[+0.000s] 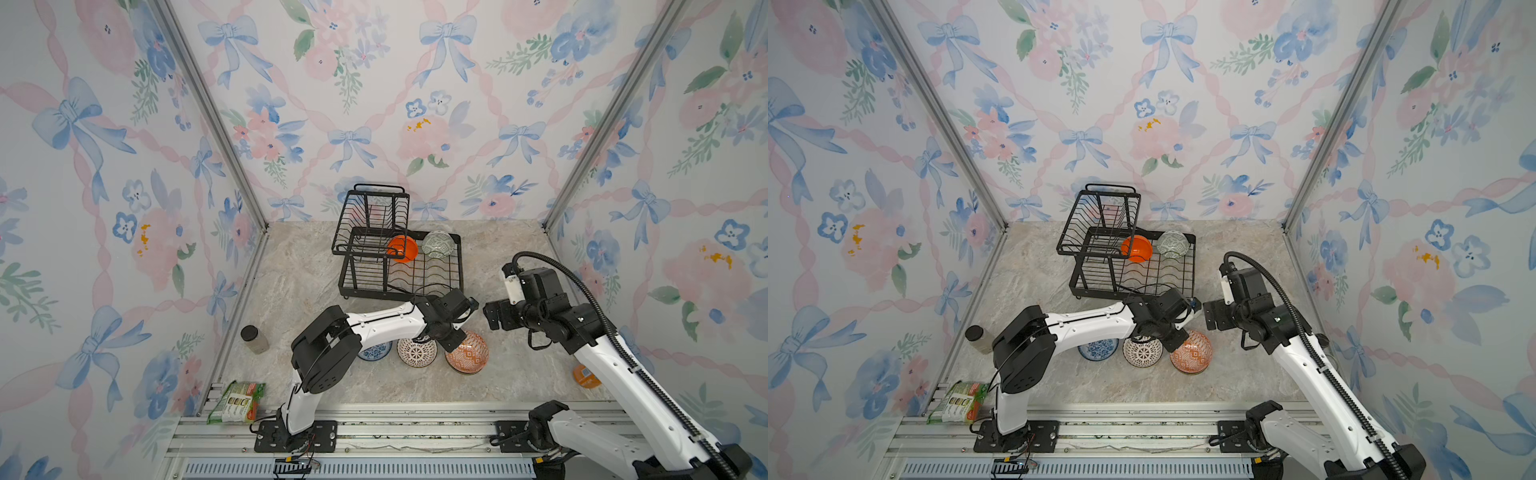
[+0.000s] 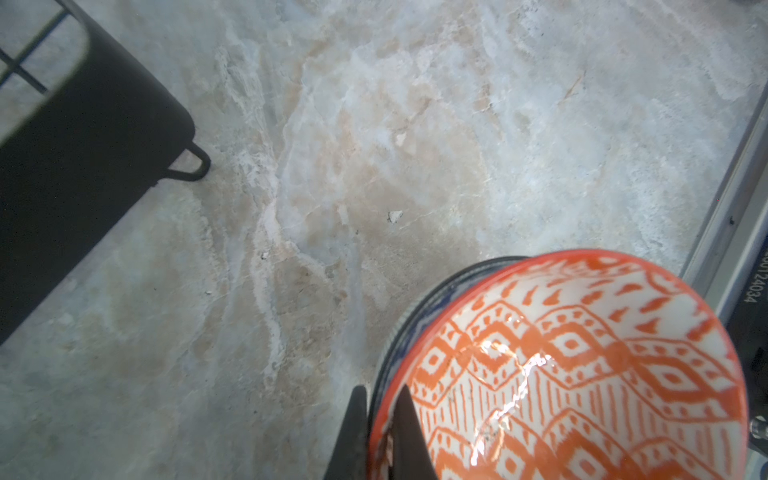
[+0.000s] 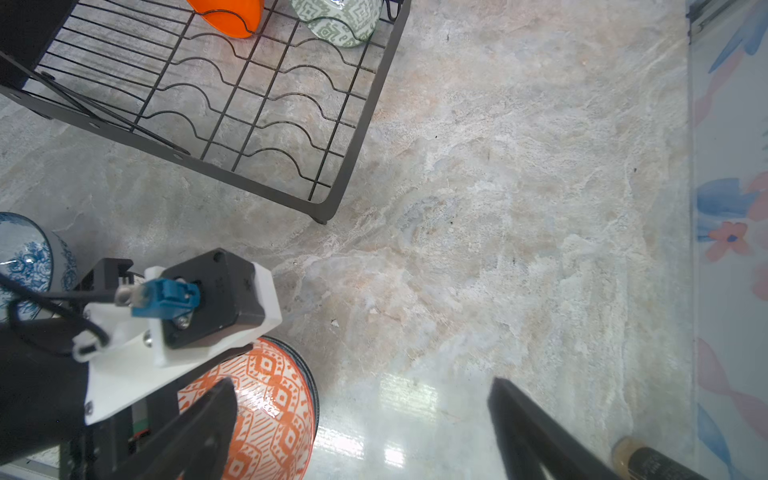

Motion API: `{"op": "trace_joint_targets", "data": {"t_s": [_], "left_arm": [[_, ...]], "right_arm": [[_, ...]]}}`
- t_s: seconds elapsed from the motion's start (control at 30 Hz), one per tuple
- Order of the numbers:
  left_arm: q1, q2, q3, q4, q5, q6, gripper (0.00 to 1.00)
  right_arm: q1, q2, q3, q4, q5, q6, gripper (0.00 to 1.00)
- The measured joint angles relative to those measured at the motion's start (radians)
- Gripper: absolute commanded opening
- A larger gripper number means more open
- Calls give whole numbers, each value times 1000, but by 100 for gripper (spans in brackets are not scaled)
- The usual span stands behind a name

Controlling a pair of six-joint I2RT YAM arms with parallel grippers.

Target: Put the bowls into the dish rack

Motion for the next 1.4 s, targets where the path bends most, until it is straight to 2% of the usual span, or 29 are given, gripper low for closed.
{"op": "trace_joint_targets", "data": {"t_s": [0.4, 0.87, 0.93, 1.2, 1.4], "left_arm": [[14, -1, 0, -4, 7, 0, 3], [16, -1, 0, -3, 4, -1, 20], [18, -1, 0, -3, 4, -1, 19], [20, -1, 2, -3, 6, -2, 4], [20, -1, 3, -3, 7, -2, 0]], "right_arm": [[0, 2, 0, 0, 0, 0, 97], [0, 2, 0, 0, 0, 0, 97], [0, 2, 0, 0, 0, 0, 97], [1, 5, 0, 0, 0, -2, 97], [1, 6, 0, 0, 0, -2, 97]]}}
